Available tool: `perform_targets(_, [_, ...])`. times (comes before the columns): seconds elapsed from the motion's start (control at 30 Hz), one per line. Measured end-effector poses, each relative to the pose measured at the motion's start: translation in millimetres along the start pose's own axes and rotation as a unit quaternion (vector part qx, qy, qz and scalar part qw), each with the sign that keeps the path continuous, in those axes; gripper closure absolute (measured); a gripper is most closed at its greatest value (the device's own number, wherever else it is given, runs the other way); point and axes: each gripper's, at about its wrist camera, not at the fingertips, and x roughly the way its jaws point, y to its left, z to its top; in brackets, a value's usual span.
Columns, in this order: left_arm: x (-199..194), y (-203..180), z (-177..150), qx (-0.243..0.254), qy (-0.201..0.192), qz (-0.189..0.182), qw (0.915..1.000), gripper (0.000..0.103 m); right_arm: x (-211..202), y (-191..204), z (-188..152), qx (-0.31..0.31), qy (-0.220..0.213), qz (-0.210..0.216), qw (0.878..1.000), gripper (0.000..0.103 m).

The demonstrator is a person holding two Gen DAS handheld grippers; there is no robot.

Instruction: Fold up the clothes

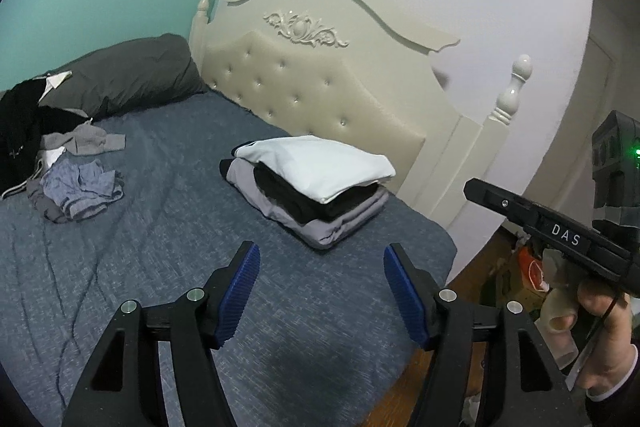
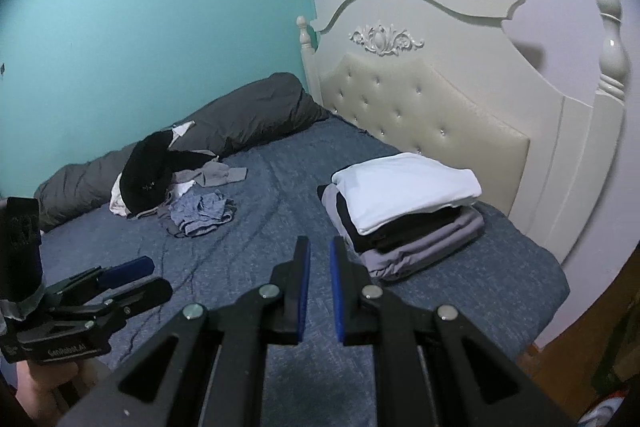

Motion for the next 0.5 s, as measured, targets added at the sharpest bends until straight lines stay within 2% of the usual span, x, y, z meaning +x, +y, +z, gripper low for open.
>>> perform_targets(0.5, [-38, -25, -16, 0.01, -0.011, 0.001, 0.9999, 0.029, -57, 2, -23, 0.001, -0.009, -0.02, 1.0, 0.094])
